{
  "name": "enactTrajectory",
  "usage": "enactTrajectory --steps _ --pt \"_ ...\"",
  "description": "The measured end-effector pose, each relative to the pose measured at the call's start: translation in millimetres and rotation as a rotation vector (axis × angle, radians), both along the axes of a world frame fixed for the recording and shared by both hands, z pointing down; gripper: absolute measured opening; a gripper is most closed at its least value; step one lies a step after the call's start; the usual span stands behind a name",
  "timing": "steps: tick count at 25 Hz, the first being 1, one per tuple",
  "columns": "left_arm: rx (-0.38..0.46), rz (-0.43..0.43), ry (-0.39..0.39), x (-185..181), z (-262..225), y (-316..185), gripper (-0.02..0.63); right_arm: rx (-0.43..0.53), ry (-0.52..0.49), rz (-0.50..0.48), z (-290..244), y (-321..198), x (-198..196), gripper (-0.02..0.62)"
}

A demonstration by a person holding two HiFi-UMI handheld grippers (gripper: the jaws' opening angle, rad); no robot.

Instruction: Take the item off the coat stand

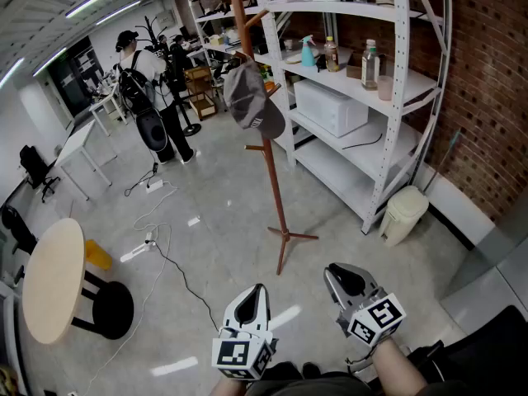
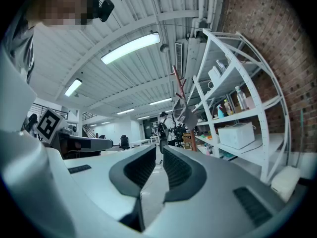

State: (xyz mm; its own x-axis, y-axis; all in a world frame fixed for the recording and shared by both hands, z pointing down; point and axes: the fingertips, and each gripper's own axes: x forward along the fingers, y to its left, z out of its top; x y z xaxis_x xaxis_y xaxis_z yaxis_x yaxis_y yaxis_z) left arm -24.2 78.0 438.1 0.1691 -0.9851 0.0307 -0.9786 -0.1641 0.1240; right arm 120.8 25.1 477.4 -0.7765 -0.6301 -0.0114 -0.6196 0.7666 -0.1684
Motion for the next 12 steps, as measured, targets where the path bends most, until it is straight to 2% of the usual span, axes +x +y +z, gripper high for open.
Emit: enactTrajectory --steps 5,12 --pt "0.002 -0.001 0.003 -3.7 8.6 -10.4 0.006 -0.029 -0.02 0.009 6.7 -17.7 1.0 0.051" --pt "0.022 0.0 0.012 -17.2 10.8 -54.1 0.006 -0.01 0.003 0.011 10.0 -53.5 -11.8 0.051"
